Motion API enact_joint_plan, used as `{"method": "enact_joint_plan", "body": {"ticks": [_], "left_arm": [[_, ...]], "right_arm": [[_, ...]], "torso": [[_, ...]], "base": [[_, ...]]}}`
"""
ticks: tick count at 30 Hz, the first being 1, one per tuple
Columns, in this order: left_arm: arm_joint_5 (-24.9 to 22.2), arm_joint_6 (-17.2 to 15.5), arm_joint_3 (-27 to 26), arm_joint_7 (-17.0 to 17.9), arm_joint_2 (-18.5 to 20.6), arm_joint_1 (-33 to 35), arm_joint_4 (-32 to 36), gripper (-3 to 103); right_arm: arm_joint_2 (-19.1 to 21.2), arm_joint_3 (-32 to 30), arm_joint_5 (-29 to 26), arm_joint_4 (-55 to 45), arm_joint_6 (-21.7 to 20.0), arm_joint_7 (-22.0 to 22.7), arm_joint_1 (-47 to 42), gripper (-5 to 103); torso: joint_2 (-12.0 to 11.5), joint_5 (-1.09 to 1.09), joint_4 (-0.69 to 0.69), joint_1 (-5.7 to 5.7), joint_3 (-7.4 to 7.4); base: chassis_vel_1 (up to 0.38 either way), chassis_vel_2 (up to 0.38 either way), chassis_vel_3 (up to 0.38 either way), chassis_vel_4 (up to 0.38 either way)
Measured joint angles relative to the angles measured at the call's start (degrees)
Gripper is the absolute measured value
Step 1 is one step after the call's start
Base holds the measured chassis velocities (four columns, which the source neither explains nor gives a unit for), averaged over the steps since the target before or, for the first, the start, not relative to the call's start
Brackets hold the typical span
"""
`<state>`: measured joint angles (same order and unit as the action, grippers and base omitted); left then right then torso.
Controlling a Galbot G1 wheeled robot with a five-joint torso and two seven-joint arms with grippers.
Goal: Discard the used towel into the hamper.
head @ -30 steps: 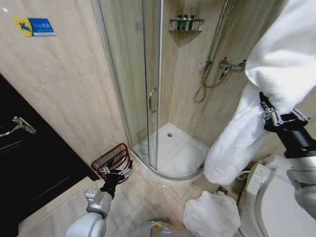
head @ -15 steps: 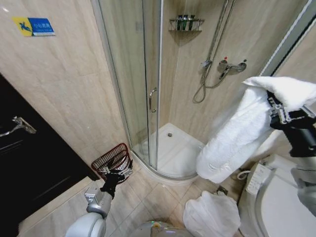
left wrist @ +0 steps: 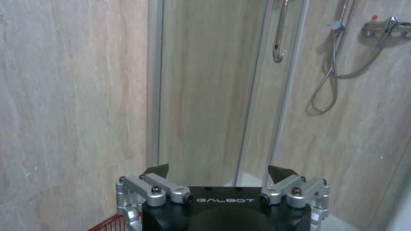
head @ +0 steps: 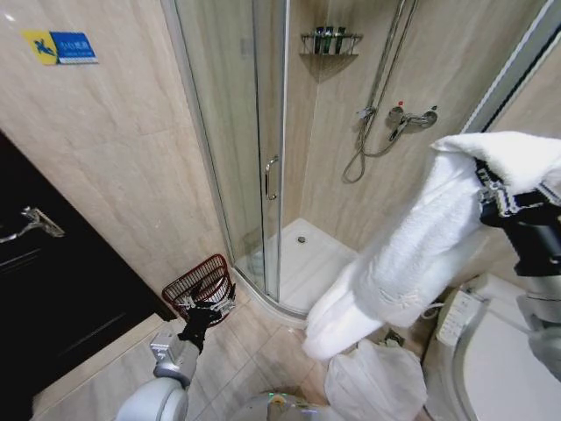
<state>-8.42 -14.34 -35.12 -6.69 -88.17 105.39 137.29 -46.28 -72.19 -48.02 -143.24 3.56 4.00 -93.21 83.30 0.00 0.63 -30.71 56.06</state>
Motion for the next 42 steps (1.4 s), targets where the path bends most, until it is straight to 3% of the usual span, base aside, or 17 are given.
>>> {"method": "enact_joint_plan", "body": {"ticks": [4,13,42], "left_arm": [[0.00,0.00,0.00,0.00,0.00,0.00,0.00,100],[0.00,0.00,0.00,0.00,0.00,0.00,0.00,100],[0.00,0.00,0.00,0.00,0.00,0.00,0.00,100]], "right_arm": [[0.44,0.20,-1.23,-0.03,-0.88,4.15,1.61,12],[-0.55,0.01,-3.55,-0.02,-2.96,8.44,1.97,12],[-2.44,-0.88,-2.87,0.00,-1.72,7.33,0.39,12]], "torso": [[0.00,0.00,0.01,0.00,0.00],[0.00,-0.01,0.01,0.00,0.00],[0.00,0.00,0.01,0.00,0.00]], "base": [[0.000,0.000,0.000,0.000],[0.000,0.000,0.000,0.000],[0.000,0.000,0.000,0.000]]}}
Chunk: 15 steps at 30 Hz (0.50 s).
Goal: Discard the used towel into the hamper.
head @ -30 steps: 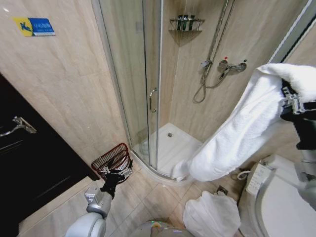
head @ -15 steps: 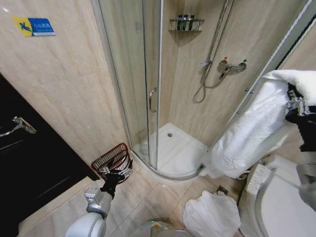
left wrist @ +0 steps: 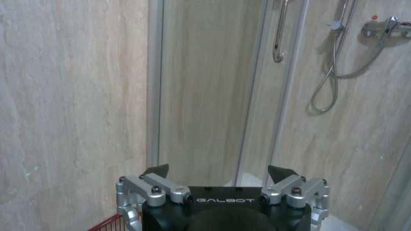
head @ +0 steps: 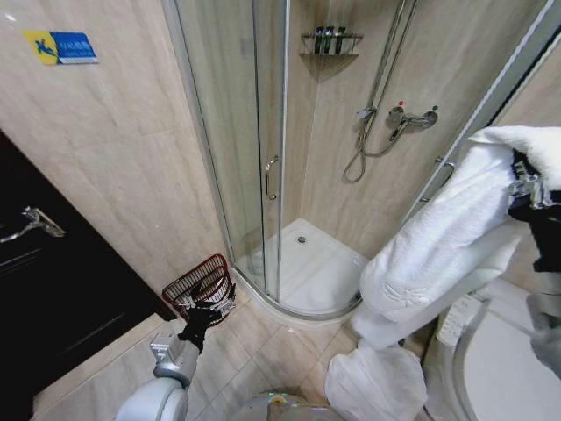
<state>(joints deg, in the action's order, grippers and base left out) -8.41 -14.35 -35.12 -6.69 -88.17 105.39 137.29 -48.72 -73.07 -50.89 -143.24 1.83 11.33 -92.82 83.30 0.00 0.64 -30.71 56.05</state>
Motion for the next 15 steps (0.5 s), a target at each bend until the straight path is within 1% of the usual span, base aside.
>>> {"method": "enact_joint_plan", "body": {"ticks": [15], "left_arm": [[0.00,0.00,0.00,0.00,0.00,0.00,0.00,100]], "right_arm": [[-0.23,0.16,-0.45,0.00,0.70,0.23,0.12,12]], "torso": [[0.00,0.00,0.00,0.00,0.00]], "base": [[0.000,0.000,0.000,0.000]]}}
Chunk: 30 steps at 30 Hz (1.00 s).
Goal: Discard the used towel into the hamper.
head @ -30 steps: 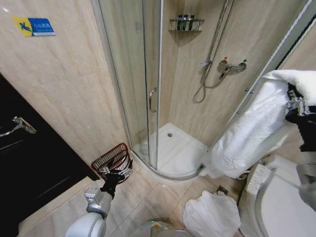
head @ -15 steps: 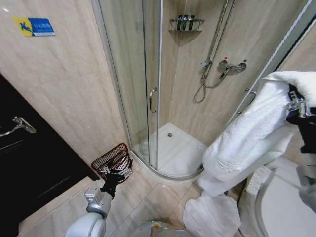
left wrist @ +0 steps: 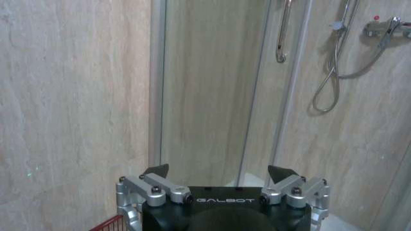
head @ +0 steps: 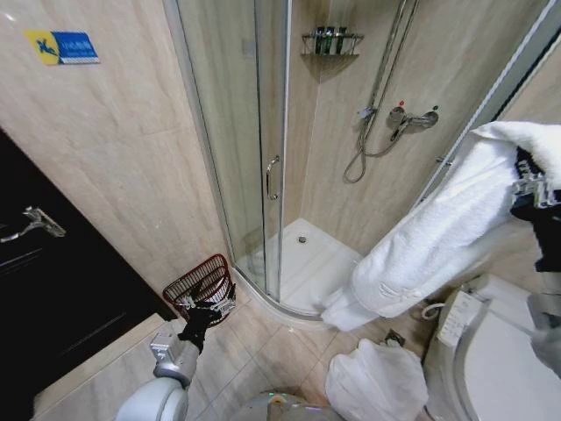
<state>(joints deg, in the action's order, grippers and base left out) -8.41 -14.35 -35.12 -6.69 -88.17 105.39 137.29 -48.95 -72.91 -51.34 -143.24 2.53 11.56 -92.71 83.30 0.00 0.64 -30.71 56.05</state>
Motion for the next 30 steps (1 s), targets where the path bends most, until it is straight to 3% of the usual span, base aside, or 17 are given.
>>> {"method": "enact_joint_plan", "body": {"ticks": [9,22,30], "left_arm": [[0.00,0.00,0.00,0.00,0.00,0.00,0.00,100],[0.00,0.00,0.00,0.00,0.00,0.00,0.00,100],[0.00,0.00,0.00,0.00,0.00,0.00,0.00,100]], "right_arm": [[-0.04,0.12,-0.10,0.00,0.00,0.04,0.10,12],[-0.06,0.27,-0.65,0.01,0.06,0.04,0.14,12],[0.19,-0.04,-0.83,0.01,0.66,-0.02,-0.05,12]], "torso": [[-0.02,0.00,0.00,0.01,-0.02],[-1.82,0.00,-0.01,0.84,-0.97],[0.10,0.00,-0.02,-0.03,0.06]], "base": [[0.000,0.000,0.000,0.000],[0.000,0.000,0.000,0.000],[0.000,0.000,0.000,0.000]]}}
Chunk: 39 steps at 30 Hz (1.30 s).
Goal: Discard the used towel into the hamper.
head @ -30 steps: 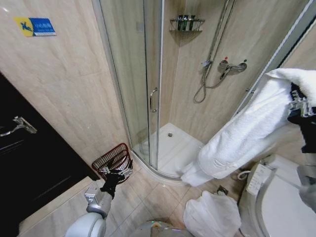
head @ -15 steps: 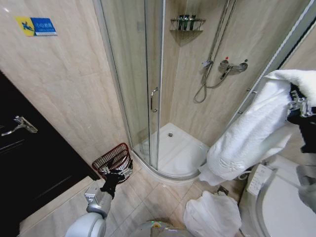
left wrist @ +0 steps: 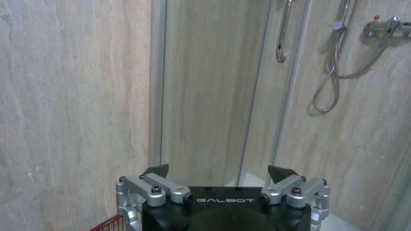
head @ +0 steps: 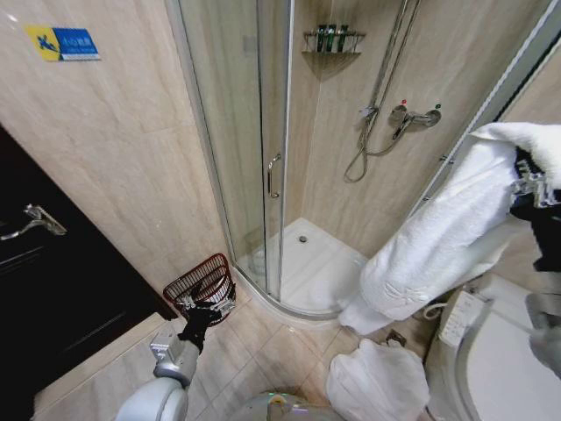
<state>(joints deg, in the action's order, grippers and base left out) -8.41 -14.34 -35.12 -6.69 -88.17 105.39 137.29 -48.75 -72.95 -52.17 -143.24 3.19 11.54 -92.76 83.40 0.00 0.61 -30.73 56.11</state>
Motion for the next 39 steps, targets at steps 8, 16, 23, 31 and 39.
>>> {"method": "enact_joint_plan", "body": {"ticks": [8,16,23,31,39], "left_arm": [[0.00,0.00,0.00,0.00,0.00,0.00,0.00,100],[0.00,0.00,0.00,0.00,0.00,0.00,0.00,100],[0.00,0.00,0.00,0.00,0.00,0.00,0.00,100],[0.00,0.00,0.00,0.00,0.00,0.00,0.00,100],[0.00,0.00,0.00,0.00,0.00,0.00,0.00,100]], "right_arm": [[-0.16,0.00,0.02,0.00,0.30,-0.30,-0.22,12],[-0.19,-0.21,0.36,0.00,0.30,-0.44,-0.52,12],[-0.39,-0.29,0.39,0.00,0.49,-0.40,-0.64,12],[-0.68,-0.36,0.73,0.00,0.50,-0.28,-1.20,12],[-0.74,-0.56,1.01,0.00,0.50,-0.47,-1.48,12]], "torso": [[3.04,0.00,0.00,-1.42,1.63],[5.69,0.00,0.00,-2.66,3.03],[6.32,0.00,0.00,-3.04,3.27],[6.30,0.00,0.01,-3.04,3.23],[6.09,0.00,0.00,-2.97,3.14]], "base": [[0.000,0.000,0.000,0.000],[0.000,0.000,0.000,0.000],[0.000,0.000,0.000,0.000],[0.000,0.000,0.000,0.000],[0.000,0.000,0.000,0.000]]}}
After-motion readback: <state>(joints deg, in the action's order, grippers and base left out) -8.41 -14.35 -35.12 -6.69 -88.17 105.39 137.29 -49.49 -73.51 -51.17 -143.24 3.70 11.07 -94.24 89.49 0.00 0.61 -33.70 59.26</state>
